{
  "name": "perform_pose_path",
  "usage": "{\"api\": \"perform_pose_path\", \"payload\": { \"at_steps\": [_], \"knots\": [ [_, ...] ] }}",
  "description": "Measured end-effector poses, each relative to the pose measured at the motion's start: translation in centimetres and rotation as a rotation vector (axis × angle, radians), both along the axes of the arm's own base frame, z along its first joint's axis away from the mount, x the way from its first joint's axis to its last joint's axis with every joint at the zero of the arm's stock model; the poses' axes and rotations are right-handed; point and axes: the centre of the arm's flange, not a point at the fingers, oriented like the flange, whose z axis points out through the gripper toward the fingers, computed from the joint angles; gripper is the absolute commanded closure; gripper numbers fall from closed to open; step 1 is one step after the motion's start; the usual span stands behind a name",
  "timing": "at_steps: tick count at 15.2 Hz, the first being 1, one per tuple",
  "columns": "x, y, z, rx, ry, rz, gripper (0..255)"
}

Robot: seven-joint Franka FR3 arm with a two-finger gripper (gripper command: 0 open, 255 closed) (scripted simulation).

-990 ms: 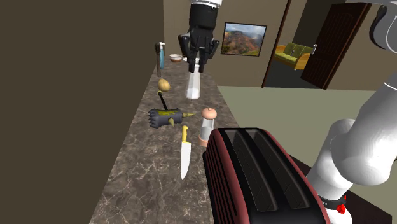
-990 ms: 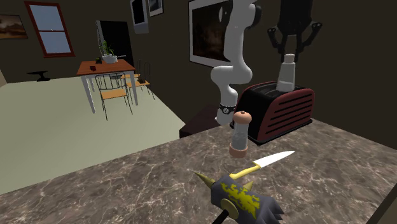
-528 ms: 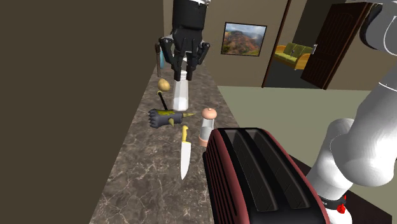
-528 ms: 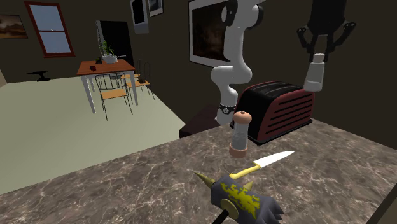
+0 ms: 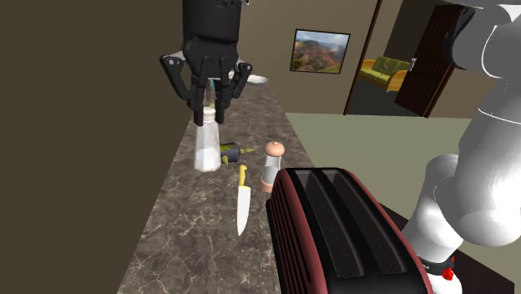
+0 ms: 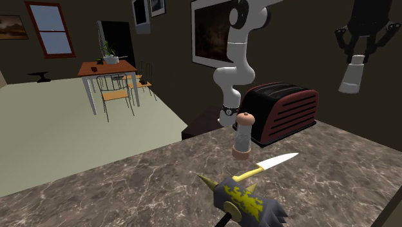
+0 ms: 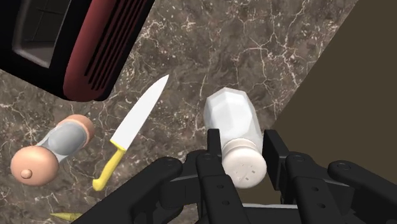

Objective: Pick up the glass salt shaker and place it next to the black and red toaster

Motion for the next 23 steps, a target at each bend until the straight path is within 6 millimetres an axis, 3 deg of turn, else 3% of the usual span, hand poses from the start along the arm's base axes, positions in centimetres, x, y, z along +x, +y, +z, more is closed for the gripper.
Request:
{"api": "perform_pose_path", "payload": {
  "at_steps": [5, 7, 23],
  "knots": [
    [-2.7, 6.2, 0.4, 0.000, 0.000, 0.002, 255],
    [-3.4, 7.6, -0.7, 0.000, 0.001, 0.000, 255],
    [-3.8, 8.2, -8.8, 0.000, 0.000, -0.002, 255]
  ]
}}
